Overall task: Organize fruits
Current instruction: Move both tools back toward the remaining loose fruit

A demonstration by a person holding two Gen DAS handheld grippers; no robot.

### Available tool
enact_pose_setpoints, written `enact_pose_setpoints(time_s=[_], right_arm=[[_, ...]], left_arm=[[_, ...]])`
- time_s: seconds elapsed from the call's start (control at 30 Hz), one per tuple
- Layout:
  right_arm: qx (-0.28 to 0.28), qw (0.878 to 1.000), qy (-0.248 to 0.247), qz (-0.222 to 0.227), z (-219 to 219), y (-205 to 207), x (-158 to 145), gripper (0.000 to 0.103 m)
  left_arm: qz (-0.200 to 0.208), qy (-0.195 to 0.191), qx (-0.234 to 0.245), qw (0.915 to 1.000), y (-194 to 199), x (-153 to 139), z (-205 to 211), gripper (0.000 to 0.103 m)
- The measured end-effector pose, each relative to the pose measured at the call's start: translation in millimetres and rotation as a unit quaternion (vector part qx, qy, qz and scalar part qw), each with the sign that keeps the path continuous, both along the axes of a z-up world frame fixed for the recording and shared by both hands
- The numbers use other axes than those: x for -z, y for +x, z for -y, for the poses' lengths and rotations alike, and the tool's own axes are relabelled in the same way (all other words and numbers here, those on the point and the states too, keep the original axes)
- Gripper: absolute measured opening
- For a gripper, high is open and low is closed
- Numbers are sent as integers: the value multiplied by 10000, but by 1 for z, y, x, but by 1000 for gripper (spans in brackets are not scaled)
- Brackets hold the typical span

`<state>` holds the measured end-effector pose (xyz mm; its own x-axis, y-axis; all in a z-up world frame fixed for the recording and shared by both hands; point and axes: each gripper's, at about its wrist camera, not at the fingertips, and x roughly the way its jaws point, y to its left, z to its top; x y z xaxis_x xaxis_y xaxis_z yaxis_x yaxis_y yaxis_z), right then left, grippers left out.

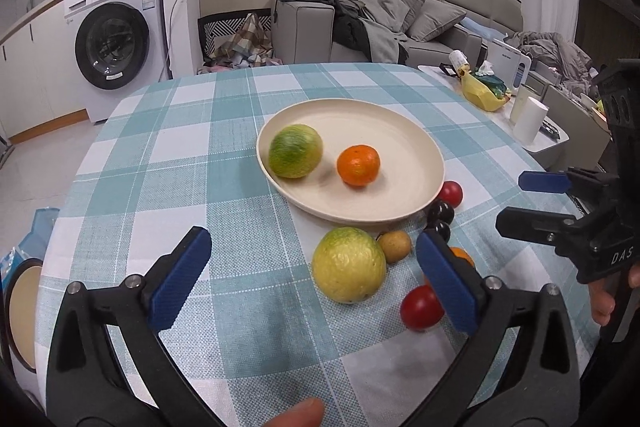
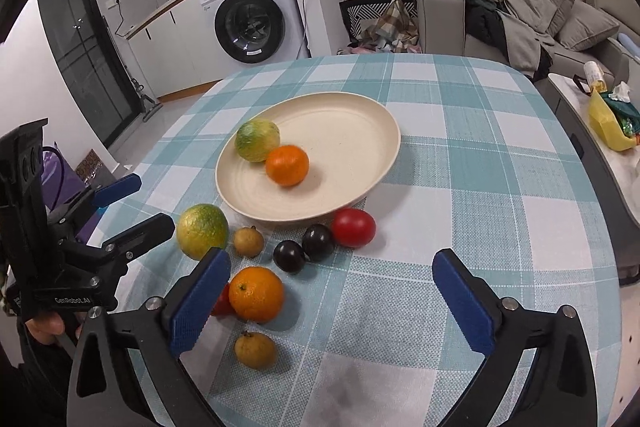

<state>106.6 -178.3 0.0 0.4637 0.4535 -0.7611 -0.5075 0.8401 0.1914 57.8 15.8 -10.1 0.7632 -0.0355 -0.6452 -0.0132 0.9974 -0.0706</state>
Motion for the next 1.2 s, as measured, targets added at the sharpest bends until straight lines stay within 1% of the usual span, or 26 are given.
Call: enact_pose_setpoints(time_s=[0.37, 0.67, 1.03, 1.2], right_arm=[[-211, 9992, -235, -260, -13, -1, 20, 103], [-480, 9978, -331, -324, -22, -8, 25, 103], [-636, 9950, -652, -413, -31, -13, 35, 103], [-626, 9946, -710, -431, -32, -12, 39, 103]], left_arm=[[-179, -23, -52, 9998, 8, 12, -3, 102], [-287, -49, -48, 9996, 14, 18, -6, 102], [-373, -43, -48, 9993, 17, 23, -6, 102], [-394, -35, -40, 9992, 18, 25, -5, 102]])
